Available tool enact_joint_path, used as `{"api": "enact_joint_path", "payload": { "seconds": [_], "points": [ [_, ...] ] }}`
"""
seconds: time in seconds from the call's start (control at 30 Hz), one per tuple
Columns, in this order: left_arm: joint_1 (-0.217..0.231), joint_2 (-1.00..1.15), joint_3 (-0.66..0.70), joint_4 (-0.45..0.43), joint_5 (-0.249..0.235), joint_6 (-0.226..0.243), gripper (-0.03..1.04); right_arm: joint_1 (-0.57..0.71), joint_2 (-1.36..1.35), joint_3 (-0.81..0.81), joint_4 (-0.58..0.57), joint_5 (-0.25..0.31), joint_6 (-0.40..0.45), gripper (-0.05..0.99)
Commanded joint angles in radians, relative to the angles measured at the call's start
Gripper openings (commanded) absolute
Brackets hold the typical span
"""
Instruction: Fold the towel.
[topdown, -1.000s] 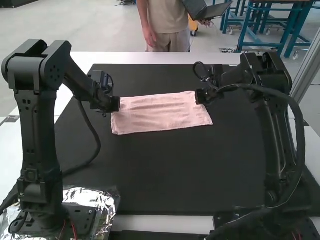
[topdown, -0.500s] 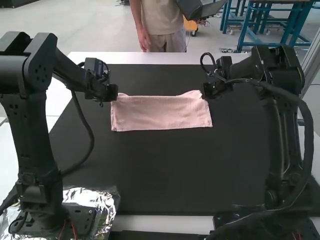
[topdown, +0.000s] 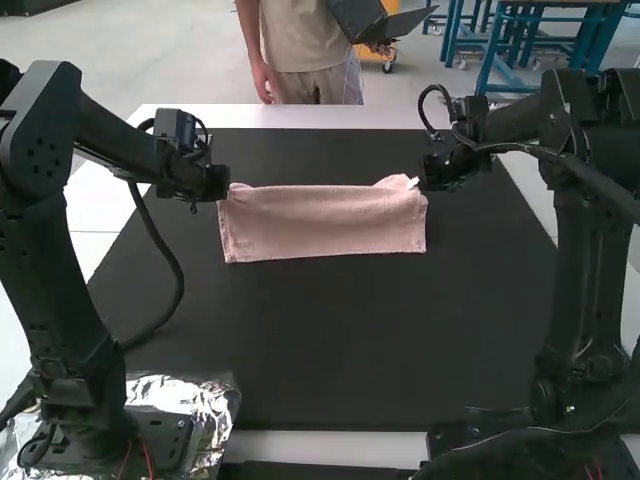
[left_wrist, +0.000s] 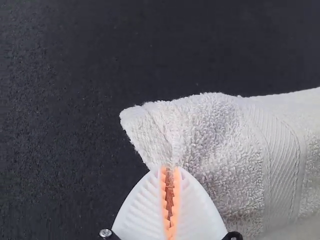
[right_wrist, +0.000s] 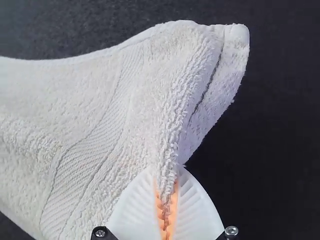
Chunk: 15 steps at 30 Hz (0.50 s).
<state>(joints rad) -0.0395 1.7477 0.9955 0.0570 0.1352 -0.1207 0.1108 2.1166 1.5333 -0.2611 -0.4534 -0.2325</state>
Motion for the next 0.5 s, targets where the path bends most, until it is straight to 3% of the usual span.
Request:
{"api": "enact_joint_path", "payload": {
  "seconds": [0.0, 0.47],
  "points": [
    [0.013, -0.051, -0.024, 0.006, -0.019, 0.006, 0.02, -0.034, -0.079, -0.062, 0.003, -0.018, -0.021, -0.02],
    [0.000, -0.131, -0.182, 0.043, -0.019, 0.006, 0.02, -0.034, -0.184, -0.298, 0.076, -0.033, -0.042, -0.02]
  ]
}}
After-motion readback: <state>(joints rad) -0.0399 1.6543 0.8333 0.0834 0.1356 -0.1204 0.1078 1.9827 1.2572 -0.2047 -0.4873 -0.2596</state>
